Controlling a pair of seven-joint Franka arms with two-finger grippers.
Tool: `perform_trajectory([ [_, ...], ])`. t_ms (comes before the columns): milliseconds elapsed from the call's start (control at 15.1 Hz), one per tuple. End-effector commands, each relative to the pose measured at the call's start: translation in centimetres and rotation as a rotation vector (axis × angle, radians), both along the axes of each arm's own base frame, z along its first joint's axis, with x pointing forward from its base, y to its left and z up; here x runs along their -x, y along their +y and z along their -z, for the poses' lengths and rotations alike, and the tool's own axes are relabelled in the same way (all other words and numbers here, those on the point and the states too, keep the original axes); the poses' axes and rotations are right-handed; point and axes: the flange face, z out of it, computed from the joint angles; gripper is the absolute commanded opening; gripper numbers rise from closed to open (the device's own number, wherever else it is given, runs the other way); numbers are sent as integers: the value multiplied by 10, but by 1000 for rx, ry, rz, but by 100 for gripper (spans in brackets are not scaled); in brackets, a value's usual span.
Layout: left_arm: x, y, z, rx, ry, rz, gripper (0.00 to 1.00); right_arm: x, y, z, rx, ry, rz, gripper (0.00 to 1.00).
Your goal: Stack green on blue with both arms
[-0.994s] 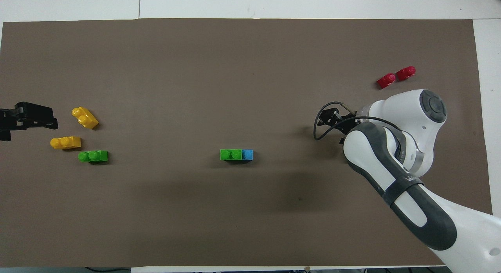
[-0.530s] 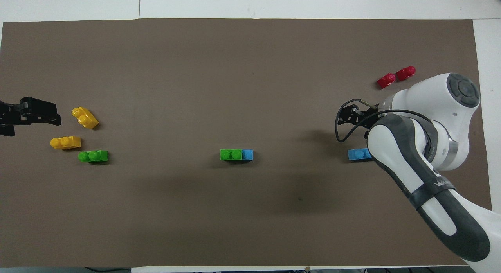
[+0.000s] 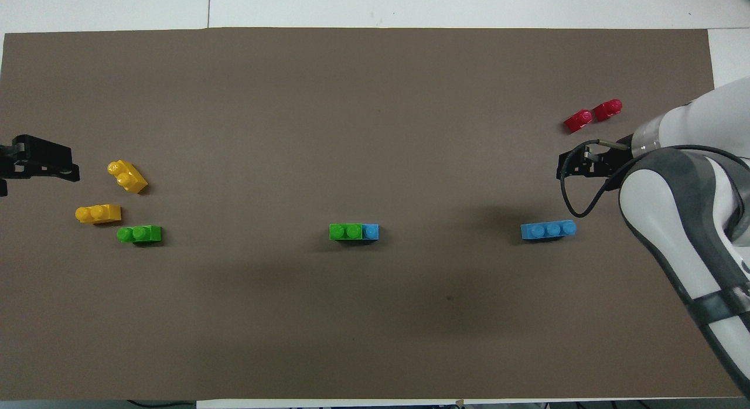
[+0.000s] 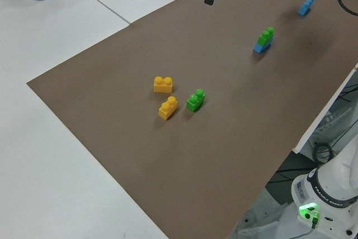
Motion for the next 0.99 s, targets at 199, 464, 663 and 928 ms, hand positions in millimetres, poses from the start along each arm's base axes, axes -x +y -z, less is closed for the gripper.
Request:
perform_trajectory([
  [199, 0, 4, 2, 13, 0, 21, 100, 29, -5, -95, 48, -62, -45, 100],
  [464, 1, 7, 1, 14, -2, 55, 100, 54, -25, -144, 40, -57, 0, 100],
  [663, 0, 6, 1, 14, -5, 61, 100, 67, -26, -197, 54, -33, -11, 100],
  [928, 1, 5, 2, 14, -3, 66, 100, 71, -33, -229, 129, -43, -80, 100],
])
